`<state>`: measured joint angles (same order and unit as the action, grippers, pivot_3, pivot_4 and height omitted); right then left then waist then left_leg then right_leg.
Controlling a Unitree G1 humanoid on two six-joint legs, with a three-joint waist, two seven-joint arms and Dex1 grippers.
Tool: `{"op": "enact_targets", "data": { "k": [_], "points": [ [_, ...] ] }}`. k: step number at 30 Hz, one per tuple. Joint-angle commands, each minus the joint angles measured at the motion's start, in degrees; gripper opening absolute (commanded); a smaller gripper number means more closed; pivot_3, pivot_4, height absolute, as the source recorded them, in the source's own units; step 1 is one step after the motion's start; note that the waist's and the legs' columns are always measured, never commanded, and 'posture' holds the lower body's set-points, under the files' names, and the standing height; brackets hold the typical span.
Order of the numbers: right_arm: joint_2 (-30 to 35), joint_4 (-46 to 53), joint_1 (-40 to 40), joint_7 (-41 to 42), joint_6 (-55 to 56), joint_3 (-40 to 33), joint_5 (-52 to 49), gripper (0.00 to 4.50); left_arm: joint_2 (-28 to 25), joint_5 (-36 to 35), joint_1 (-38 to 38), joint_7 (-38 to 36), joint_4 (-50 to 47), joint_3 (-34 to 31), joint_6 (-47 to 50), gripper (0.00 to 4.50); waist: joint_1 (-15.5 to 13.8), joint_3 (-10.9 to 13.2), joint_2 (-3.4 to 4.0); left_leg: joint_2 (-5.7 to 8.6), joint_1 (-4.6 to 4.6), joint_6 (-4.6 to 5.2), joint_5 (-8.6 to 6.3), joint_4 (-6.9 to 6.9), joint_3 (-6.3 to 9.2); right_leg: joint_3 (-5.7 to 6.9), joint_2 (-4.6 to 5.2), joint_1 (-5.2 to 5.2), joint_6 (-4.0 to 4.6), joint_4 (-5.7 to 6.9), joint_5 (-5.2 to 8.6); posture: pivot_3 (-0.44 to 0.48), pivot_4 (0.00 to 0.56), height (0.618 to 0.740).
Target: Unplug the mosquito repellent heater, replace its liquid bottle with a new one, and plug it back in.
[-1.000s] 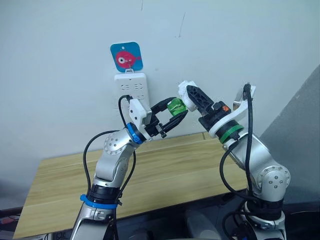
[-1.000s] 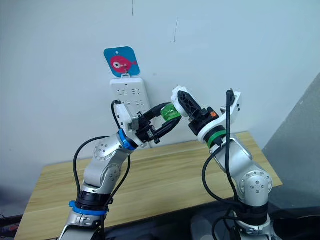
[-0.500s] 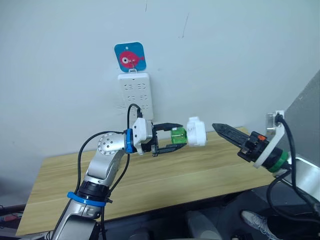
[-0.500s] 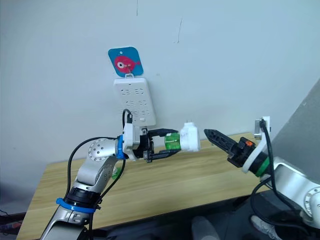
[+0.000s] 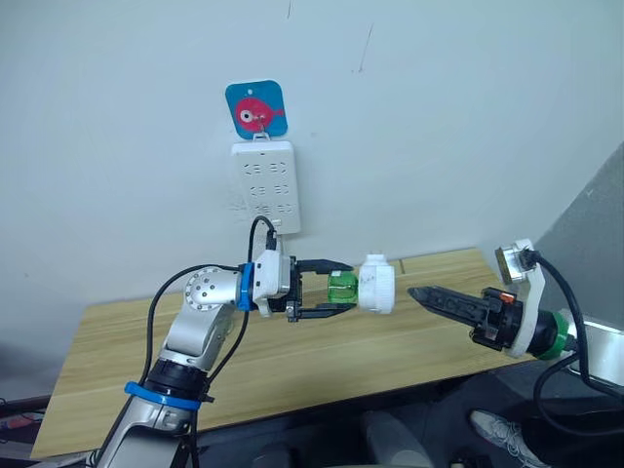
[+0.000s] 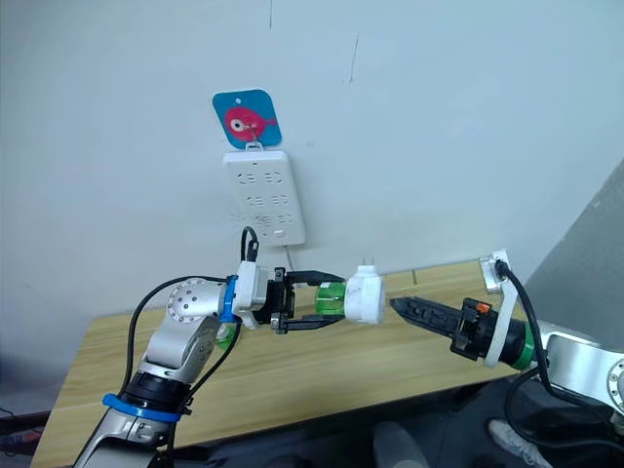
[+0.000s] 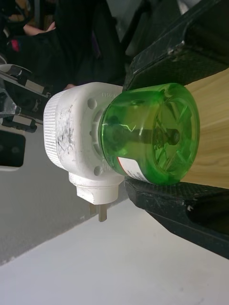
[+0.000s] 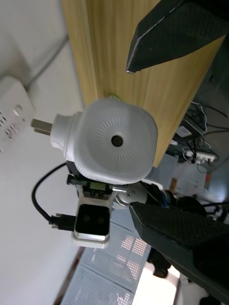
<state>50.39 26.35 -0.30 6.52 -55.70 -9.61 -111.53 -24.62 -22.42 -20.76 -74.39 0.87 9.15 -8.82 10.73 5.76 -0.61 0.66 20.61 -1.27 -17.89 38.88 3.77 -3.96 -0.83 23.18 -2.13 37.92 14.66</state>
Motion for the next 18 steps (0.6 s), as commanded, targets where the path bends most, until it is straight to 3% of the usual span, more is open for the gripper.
{"op": "enact_targets", "data": {
  "k": [1,18],
  "points": [
    [-2.2,-0.5,-4.2,0.9,0.3,3.8,0.7,4.50,-0.4,-1.2,0.0,-0.9,-2.7,-0.4,-1.6,2.36,0.1,0.0,-0.04,-0.03,-0.02,0.01,-0.01,-0.01,-0.03,-0.02,-0.02,0.01,0.00,0.00,0.00,-0.226,0.092,0.740],
    [-7.5,-5.0,-12.9,0.5,-0.8,11.9,-1.1,4.50,0.5,-1.0,0.8,-0.6,-3.6,-0.2,-4.2,2.36,-0.9,0.1,-0.06,-0.10,-0.02,0.07,-0.05,-0.01,-0.12,-0.08,-0.06,0.05,-0.01,-0.02,0.00,-0.197,0.084,0.740]
  ]
}}
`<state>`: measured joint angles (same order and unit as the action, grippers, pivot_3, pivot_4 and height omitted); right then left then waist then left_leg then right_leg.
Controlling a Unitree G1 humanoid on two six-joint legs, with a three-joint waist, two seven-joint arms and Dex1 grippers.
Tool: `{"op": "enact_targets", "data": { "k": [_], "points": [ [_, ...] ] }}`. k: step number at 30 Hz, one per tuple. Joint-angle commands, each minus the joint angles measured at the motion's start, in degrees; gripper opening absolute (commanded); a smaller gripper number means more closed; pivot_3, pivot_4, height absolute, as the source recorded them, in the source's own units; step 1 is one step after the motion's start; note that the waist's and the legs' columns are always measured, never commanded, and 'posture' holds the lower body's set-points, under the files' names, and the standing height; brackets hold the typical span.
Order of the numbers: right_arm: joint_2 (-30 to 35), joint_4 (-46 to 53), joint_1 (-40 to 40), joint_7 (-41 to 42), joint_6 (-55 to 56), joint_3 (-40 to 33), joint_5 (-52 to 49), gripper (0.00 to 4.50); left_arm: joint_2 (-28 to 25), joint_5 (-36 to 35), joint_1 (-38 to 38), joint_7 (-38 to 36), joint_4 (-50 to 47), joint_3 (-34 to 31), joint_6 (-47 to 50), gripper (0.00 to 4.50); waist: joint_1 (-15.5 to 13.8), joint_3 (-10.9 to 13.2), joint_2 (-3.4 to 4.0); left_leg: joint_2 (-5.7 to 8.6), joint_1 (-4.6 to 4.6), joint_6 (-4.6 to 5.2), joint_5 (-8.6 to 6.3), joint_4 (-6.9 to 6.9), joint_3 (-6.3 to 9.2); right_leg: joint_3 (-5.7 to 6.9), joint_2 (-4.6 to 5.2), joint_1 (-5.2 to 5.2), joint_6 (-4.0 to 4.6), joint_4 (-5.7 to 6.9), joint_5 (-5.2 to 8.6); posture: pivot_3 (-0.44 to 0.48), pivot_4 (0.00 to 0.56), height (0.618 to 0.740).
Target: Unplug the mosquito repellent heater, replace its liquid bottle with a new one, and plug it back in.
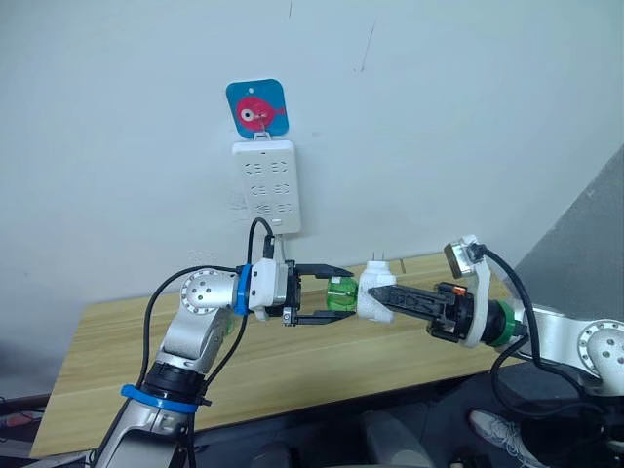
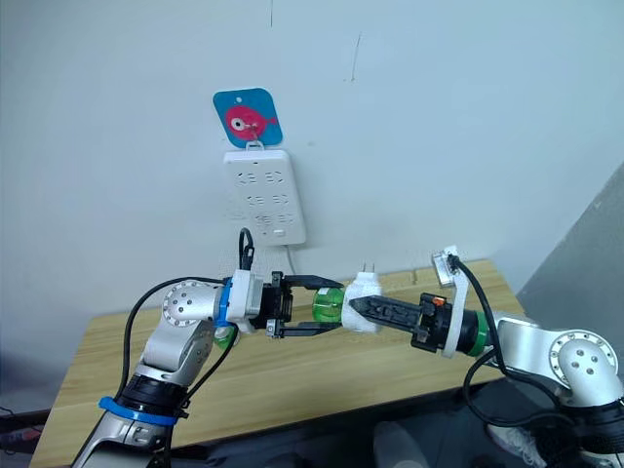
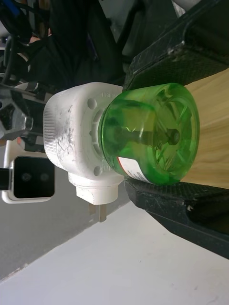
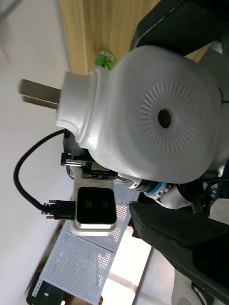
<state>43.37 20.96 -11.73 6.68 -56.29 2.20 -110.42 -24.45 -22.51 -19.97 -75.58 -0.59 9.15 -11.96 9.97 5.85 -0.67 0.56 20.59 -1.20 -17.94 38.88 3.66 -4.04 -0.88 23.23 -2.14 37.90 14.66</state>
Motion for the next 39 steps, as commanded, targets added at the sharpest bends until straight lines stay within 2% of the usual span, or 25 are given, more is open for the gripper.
{"op": "enact_targets", "data": {
  "k": [1,3,5,6,11,13,15,18,20,22,27,28,30,33,34,36,39],
  "points": [
    [-0.7,0.1,-1.7,0.2,-0.2,0.3,-2.4,4.33,0.3,-0.9,0.2,0.5,-2.3,-0.1,-1.3,2.36,-0.3,0.0,0.00,0.00,-0.01,0.00,0.00,0.00,-0.01,-0.01,0.00,0.00,0.00,0.00,0.00,-0.195,0.083,0.740],
    [-0.8,-0.3,-2.2,0.2,-0.4,0.7,-2.5,3.92,0.4,-0.9,0.3,0.6,-2.5,0.0,-1.3,2.36,-0.5,0.0,0.00,0.00,-0.01,0.00,0.00,0.00,0.00,0.00,0.00,0.00,0.00,0.00,0.00,-0.195,0.083,0.740],
    [-1.0,-0.5,-2.6,0.4,-0.7,0.8,-2.6,3.21,0.4,-0.9,0.4,0.5,-2.6,0.1,-1.3,2.36,-0.6,0.0,0.00,0.00,-0.01,0.00,0.00,0.00,0.00,0.00,0.00,0.00,0.00,0.00,0.00,-0.194,0.083,0.740],
    [-1.0,-0.6,-2.8,0.5,-0.9,0.9,-2.6,3.05,0.4,-0.9,0.3,0.5,-2.5,0.1,-1.4,2.36,-0.6,0.0,0.00,0.00,-0.01,0.00,0.00,0.00,0.00,0.01,0.00,0.00,0.00,0.00,0.00,-0.194,0.083,0.740],
    [-0.7,-0.4,-3.4,1.0,-1.7,0.7,-2.2,3.05,-0.4,-1.4,-0.5,0.1,-2.7,0.6,1.6,2.36,-0.6,0.0,0.00,0.00,0.00,0.00,0.00,0.00,0.00,0.01,0.00,0.01,0.00,0.00,0.00,-0.193,0.081,0.740],
    [-0.1,0.5,-4.2,2.8,-2.6,0.2,0.4,3.05,-3.4,-2.6,-1.3,0.3,-4.5,2.3,12.8,2.36,-0.6,0.0,-0.01,0.00,0.00,0.00,0.00,0.00,0.01,0.02,0.00,0.01,0.00,0.00,0.00,-0.191,0.082,0.740],
    [1.1,2.4,-5.0,6.6,-4.2,-0.1,5.3,3.05,-7.7,-5.4,-3.2,1.1,-6.5,4.3,29.7,2.36,-0.6,0.0,0.02,0.00,0.00,0.00,0.00,0.00,0.01,0.01,-0.01,0.02,0.00,0.03,0.00,-0.190,0.081,0.740],
    [2.4,5.2,-5.8,12.2,-5.6,-0.1,12.0,3.05,-12.9,-14.8,-10.2,0.8,-6.1,5.8,56.1,2.35,-0.5,0.0,0.00,0.00,0.02,0.01,0.00,0.01,0.08,0.08,-0.04,0.04,-0.01,0.03,0.00,-0.191,0.079,0.740],
    [2.6,6.3,-6.3,14.7,-5.8,-0.1,14.8,3.05,-14.1,-18.1,-14.0,-0.4,-4.0,5.9,64.0,2.35,-0.4,0.0,0.00,-0.01,-0.01,0.01,0.00,0.02,0.11,0.14,-0.07,0.11,-0.01,0.03,0.00,-0.194,0.079,0.740],
    [2.5,6.8,-6.4,16.3,-5.9,-0.2,16.4,3.05,-14.3,-19.5,-16.0,-0.7,-3.0,5.6,67.0,2.34,-0.5,0.0,0.00,-0.01,-0.04,0.02,-0.01,0.01,0.12,0.22,-0.08,0.13,-0.02,0.02,0.01,-0.198,0.076,0.740],
    [0.9,6.4,-6.2,15.3,-4.9,-0.5,15.4,3.05,-12.9,-17.9,-16.3,-2.1,-2.5,3.4,59.8,2.34,-0.6,0.0,0.00,-0.05,0.00,0.04,-0.03,-0.02,0.10,0.11,-0.07,0.27,-0.01,0.03,0.01,-0.198,0.076,0.740],
    [0.7,6.1,-5.9,14.5,-4.7,-0.7,14.6,3.05,-13.2,-16.2,-14.9,-2.7,-3.2,3.2,55.6,3.08,-0.6,0.0,0.00,-0.05,0.00,0.04,-0.03,-0.02,0.10,0.10,-0.07,0.27,-0.01,0.04,0.01,-0.198,0.076,0.740],
    [0.5,5.5,-5.3,13.5,-4.4,-1.0,13.3,3.05,-12.8,-13.8,-12.4,-2.6,-4.4,2.2,48.1,3.63,-0.6,0.0,0.00,-0.06,0.00,0.04,-0.03,-0.01,0.08,0.07,-0.05,0.28,-0.01,0.03,0.01,-0.196,0.074,0.740],
    [1.1,3.4,-4.1,12.1,-4.0,-2.5,10.5,3.05,-11.0,-8.6,-5.9,-1.3,-6.3,-1.5,30.8,4.44,-0.7,0.0,0.01,-0.08,-0.02,0.02,-0.04,-0.02,0.00,-0.02,0.10,0.28,0.01,0.01,0.00,-0.192,0.076,0.740],
    [1.3,2.9,-3.8,11.8,-4.0,-2.9,9.9,3.05,-10.9,-7.6,-4.5,-1.5,-6.5,-2.1,27.5,4.50,-0.7,0.0,0.01,-0.09,0.00,0.02,-0.04,-0.03,-0.02,-0.03,0.15,0.28,0.01,0.00,-0.01,-0.192,0.076,0.740],
    [1.7,1.5,-3.3,11.3,-3.9,-4.0,8.4,3.05,-9.6,-4.1,-0.8,-2.0,-5.1,-4.3,15.0,4.50,-1.1,0.0,0.00,-0.09,0.00,0.02,-0.04,-0.01,0.01,-0.01,0.16,0.28,0.02,0.01,-0.01,-0.188,0.075,0.740],
    [2.1,-0.1,-2.8,10.7,-4.0,-4.9,6.7,3.05,-6.6,-0.2,2.7,0.4,-1.6,-7.4,-0.3,4.50,-1.9,0.0,0.00,-0.08,-0.03,0.02,-0.04,0.00,-0.09,-0.05,0.15,0.26,0.05,0.00,-0.03,-0.175,0.075,0.740]
  ]
}}
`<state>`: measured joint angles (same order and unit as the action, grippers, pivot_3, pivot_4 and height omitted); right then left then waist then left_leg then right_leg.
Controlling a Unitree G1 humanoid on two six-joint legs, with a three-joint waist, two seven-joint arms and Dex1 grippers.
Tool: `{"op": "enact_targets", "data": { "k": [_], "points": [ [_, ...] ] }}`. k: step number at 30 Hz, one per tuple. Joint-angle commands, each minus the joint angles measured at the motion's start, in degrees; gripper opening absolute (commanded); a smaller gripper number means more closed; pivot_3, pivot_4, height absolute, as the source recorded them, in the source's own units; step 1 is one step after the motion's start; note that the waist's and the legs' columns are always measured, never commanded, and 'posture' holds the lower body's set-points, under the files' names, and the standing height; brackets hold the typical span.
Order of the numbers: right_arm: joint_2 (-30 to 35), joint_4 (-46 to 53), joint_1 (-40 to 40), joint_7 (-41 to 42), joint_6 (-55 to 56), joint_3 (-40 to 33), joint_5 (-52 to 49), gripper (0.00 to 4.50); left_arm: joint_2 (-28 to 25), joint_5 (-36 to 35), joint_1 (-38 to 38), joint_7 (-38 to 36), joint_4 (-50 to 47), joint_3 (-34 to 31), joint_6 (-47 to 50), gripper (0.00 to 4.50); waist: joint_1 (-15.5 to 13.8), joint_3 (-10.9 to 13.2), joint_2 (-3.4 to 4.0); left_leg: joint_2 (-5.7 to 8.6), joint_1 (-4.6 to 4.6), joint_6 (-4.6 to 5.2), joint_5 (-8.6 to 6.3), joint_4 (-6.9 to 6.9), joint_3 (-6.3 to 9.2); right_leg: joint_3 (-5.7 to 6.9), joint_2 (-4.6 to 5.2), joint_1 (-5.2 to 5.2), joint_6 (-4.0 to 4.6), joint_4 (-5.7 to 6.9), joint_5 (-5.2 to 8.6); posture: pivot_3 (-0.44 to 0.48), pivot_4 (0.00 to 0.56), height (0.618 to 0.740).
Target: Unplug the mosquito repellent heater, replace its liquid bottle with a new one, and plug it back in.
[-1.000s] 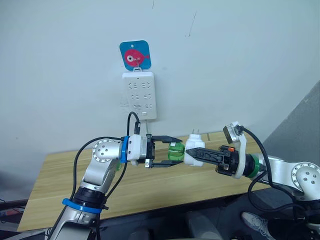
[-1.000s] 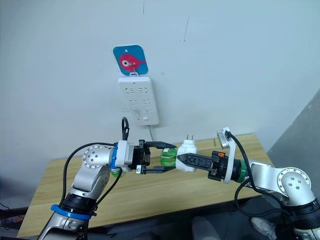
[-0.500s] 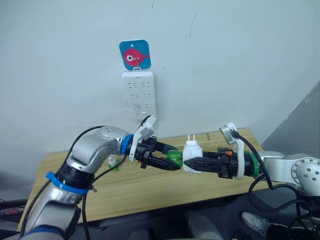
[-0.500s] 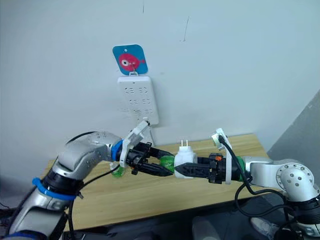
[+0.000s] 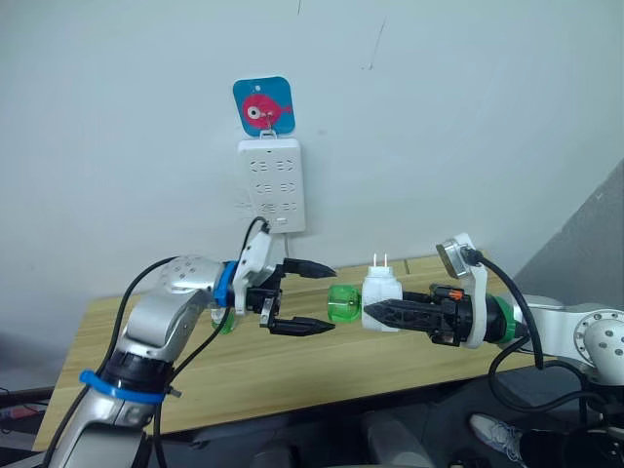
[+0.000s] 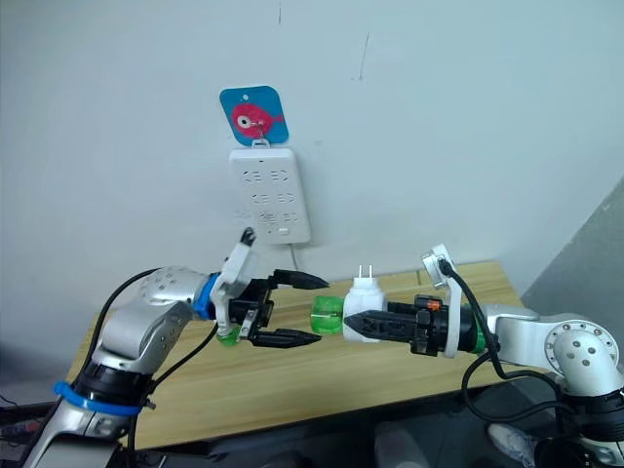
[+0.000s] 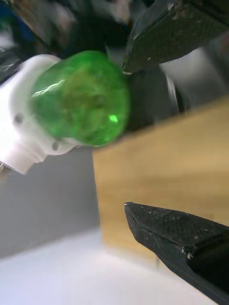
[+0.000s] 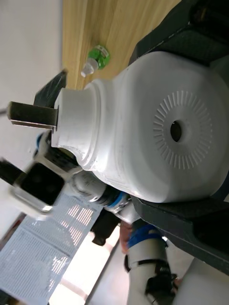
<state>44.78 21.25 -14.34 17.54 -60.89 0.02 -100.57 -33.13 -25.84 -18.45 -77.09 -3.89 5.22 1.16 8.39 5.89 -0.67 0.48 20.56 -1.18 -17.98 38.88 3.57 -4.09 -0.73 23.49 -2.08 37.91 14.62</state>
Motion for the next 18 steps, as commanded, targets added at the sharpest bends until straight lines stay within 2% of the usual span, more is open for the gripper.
{"op": "enact_targets", "data": {
  "k": [1,5,18],
  "points": [
    [0.7,-0.6,-0.1,-0.3,0.6,-2.8,-3.3,3.05,3.1,3.9,1.6,2.7,2.4,-3.8,-16.5,4.50,-0.5,0.0,-0.01,0.00,-0.01,0.00,0.00,0.01,-0.05,-0.02,0.00,-0.02,0.01,0.00,-0.01,-0.175,0.075,0.740],
    [0.3,-1.2,-0.5,-0.7,0.3,-2.4,-3.2,3.05,6.8,5.0,2.6,4.0,1.6,-2.5,-24.7,4.50,-0.8,0.0,-0.01,0.03,0.05,0.00,0.00,0.07,-0.11,-0.04,-0.02,-0.03,-0.09,-0.05,-0.11,-0.163,0.073,0.740],
    [-0.4,-0.6,-1.7,-2.1,0.0,-1.7,-3.5,3.05,10.6,6.4,-1.3,5.1,5.3,3.9,-30.3,4.50,-0.8,0.0,-0.01,0.00,0.13,0.02,0.00,0.07,-0.25,-0.09,-0.19,-0.07,-0.16,-0.02,-0.17,-0.171,0.072,0.740]
  ]
}}
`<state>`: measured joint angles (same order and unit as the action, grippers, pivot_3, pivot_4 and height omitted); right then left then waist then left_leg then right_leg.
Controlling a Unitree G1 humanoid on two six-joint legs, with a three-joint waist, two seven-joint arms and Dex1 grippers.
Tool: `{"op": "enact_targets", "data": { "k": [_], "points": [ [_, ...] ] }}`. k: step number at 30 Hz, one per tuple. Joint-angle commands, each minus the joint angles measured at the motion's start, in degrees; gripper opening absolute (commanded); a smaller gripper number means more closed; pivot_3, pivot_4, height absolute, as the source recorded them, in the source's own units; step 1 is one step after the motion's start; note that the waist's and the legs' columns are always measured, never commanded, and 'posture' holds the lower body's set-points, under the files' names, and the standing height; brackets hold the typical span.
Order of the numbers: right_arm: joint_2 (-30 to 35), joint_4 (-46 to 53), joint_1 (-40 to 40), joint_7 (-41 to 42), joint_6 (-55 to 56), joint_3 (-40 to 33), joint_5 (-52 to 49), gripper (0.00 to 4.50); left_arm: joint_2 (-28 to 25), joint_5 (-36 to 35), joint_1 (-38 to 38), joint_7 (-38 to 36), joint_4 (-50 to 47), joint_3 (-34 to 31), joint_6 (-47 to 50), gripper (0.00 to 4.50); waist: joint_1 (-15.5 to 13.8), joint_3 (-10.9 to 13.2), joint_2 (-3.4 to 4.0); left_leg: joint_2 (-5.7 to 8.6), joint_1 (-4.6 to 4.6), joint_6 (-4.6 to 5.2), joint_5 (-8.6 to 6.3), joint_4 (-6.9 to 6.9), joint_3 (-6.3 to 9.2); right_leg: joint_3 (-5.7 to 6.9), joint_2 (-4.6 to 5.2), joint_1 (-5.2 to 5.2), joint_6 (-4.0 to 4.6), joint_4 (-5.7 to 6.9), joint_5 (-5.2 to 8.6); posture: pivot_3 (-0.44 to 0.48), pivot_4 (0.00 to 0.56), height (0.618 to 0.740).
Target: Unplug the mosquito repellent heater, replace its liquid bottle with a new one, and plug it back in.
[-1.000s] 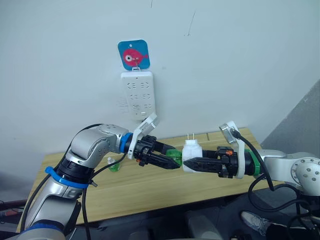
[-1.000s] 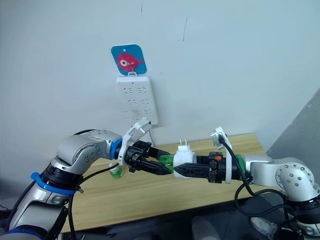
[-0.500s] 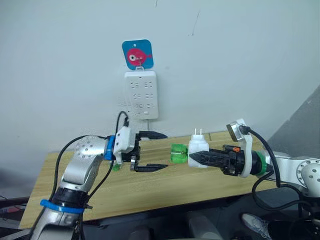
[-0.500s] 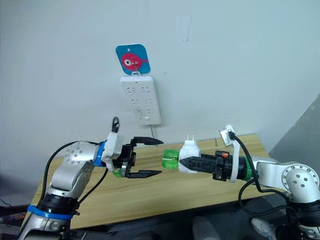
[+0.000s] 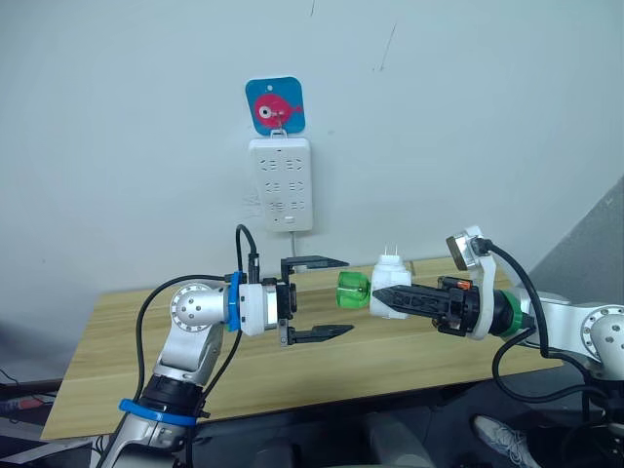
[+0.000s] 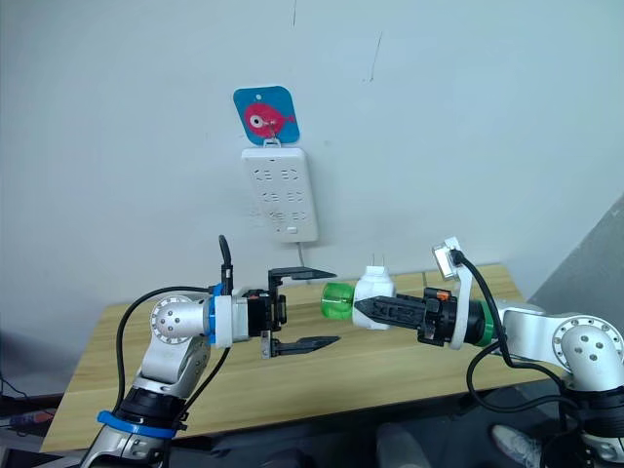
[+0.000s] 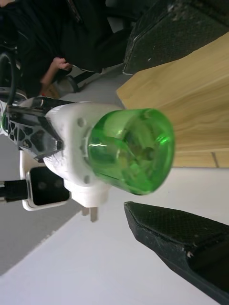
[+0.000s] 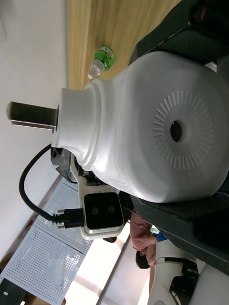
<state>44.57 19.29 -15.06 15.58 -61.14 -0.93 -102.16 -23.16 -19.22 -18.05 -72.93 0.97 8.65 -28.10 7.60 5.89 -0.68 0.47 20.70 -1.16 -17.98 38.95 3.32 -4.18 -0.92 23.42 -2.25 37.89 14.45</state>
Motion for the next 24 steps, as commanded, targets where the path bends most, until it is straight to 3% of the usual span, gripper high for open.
{"op": "enact_targets", "data": {
  "k": [1,2,4,10,12,14,16,20,24],
  "points": [
    [-0.1,1.6,-0.9,-0.2,0.3,-0.8,-1.9,3.05,1.0,-0.7,-2.1,1.0,0.5,0.7,-0.5,4.50,0.1,0.0,0.00,0.00,0.00,0.00,0.00,0.00,-0.02,0.00,0.00,0.00,0.00,0.00,0.00,-0.171,0.072,0.740],
    [-0.1,1.7,-0.8,-0.3,0.2,-0.8,-2.0,3.05,1.2,-1.0,-2.3,1.1,0.6,0.8,0.1,4.50,0.2,0.0,0.00,0.00,0.00,0.00,0.00,0.00,-0.03,0.00,0.00,0.00,0.00,-0.01,0.00,-0.171,0.072,0.740],
    [-0.1,1.9,-0.7,-0.5,0.2,-0.8,-2.1,3.05,1.1,-1.3,-2.5,0.9,0.6,0.9,0.6,4.09,0.3,0.0,0.00,0.00,0.01,0.00,0.00,0.00,-0.02,-0.01,0.00,0.00,0.00,-0.02,0.00,-0.171,0.072,0.740],
    [0.1,2.2,-0.5,-0.4,0.1,-0.8,-1.8,3.05,0.3,-2.3,-3.1,0.8,-2.0,1.4,3.7,2.39,0.3,0.0,0.00,0.00,-0.01,0.00,0.00,0.00,0.00,0.00,0.00,0.00,0.00,0.00,0.00,-0.171,0.072,0.740],
    [0.2,2.5,-0.5,-0.1,-0.1,-0.7,-1.3,3.05,-0.3,-2.9,-3.6,0.5,-3.3,1.7,5.8,2.33,0.3,0.0,0.00,0.00,-0.01,0.00,0.00,0.00,0.00,0.00,0.00,0.00,0.00,0.00,0.00,-0.171,0.072,0.740],
    [1.1,4.0,-1.1,2.1,-1.1,-0.3,1.7,3.05,-4.3,-5.0,-4.5,-2.8,-7.3,3.4,14.8,2.33,0.3,0.0,0.00,0.00,0.00,0.00,0.00,0.00,0.00,0.00,-0.01,0.00,0.00,0.00,0.00,-0.171,0.072,0.740],
    [2.8,6.7,-1.7,6.2,-2.2,0.6,7.7,3.05,-9.6,-8.1,-6.5,-3.1,-11.6,5.2,30.7,2.33,0.4,0.0,0.00,-0.01,0.02,0.00,0.00,0.00,0.01,0.02,-0.02,0.01,-0.01,0.02,0.00,-0.171,0.072,0.740],
    [4.8,11.1,-3.0,14.6,-1.3,2.7,18.1,3.05,-17.3,-23.7,-16.9,0.1,-13.7,6.4,70.8,2.32,0.4,0.1,-0.06,0.01,-0.05,0.01,0.00,0.02,0.10,0.17,-0.05,0.01,-0.03,0.03,0.02,-0.156,0.079,0.740],
    [4.2,11.8,-3.6,17.8,-0.5,3.4,21.5,3.05,-17.8,-28.1,-23.2,-1.3,-9.2,6.7,84.5,2.32,0.4,0.1,-0.08,0.01,-0.22,0.04,-0.02,-0.02,0.07,0.25,-0.09,0.03,-0.05,-0.03,0.03,-0.162,0.079,0.740]
  ]
}}
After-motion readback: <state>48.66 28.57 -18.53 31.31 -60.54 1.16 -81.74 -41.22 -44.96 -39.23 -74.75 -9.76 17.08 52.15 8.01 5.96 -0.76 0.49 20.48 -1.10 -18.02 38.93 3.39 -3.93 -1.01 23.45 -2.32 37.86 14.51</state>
